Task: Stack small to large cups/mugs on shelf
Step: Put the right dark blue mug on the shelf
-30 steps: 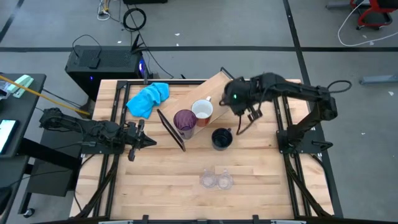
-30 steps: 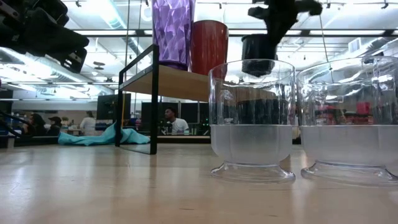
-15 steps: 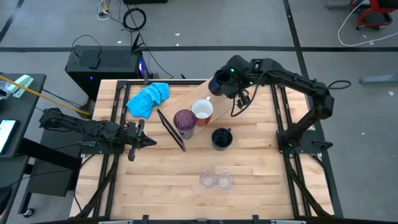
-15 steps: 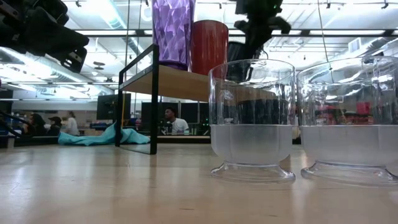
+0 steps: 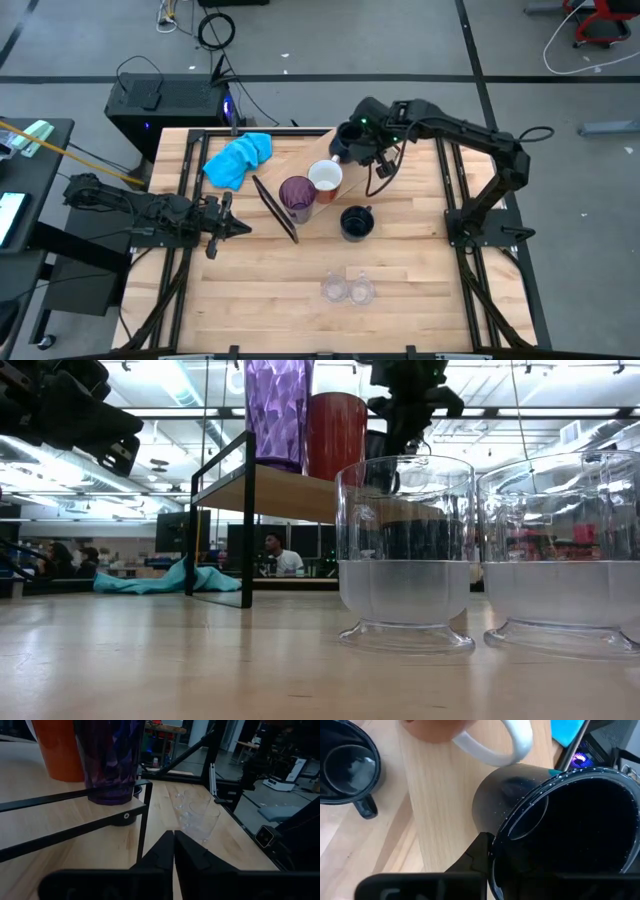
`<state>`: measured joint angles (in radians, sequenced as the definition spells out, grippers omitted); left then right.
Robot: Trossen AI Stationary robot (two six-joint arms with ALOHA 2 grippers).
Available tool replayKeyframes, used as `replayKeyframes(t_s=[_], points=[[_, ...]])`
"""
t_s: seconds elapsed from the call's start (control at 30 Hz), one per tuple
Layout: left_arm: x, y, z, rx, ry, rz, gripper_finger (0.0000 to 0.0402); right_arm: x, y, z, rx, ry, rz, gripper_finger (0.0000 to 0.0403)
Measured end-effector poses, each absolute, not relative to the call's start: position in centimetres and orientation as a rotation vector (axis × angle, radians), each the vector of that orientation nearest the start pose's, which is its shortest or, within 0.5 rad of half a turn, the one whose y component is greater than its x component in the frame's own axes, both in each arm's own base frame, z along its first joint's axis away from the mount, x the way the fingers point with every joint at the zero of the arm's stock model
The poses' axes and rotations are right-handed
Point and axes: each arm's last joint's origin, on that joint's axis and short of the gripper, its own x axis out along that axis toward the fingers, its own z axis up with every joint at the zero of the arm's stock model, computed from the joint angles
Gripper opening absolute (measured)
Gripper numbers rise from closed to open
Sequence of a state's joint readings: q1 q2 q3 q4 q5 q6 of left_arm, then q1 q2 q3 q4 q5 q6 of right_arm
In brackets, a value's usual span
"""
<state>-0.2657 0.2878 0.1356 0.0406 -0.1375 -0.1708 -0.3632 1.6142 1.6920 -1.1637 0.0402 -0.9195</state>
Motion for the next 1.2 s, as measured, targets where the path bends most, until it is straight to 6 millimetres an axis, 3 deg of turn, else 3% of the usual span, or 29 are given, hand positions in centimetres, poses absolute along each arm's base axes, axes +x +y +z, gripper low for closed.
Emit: replayKeyframes(t_s=[1.2], points=[[11.10, -2.61, 18.98, -0.149, 0.121, -0.118, 0.0035, 29.35, -11.29, 35.45, -0.533, 1.178, 0.137, 0.0036]])
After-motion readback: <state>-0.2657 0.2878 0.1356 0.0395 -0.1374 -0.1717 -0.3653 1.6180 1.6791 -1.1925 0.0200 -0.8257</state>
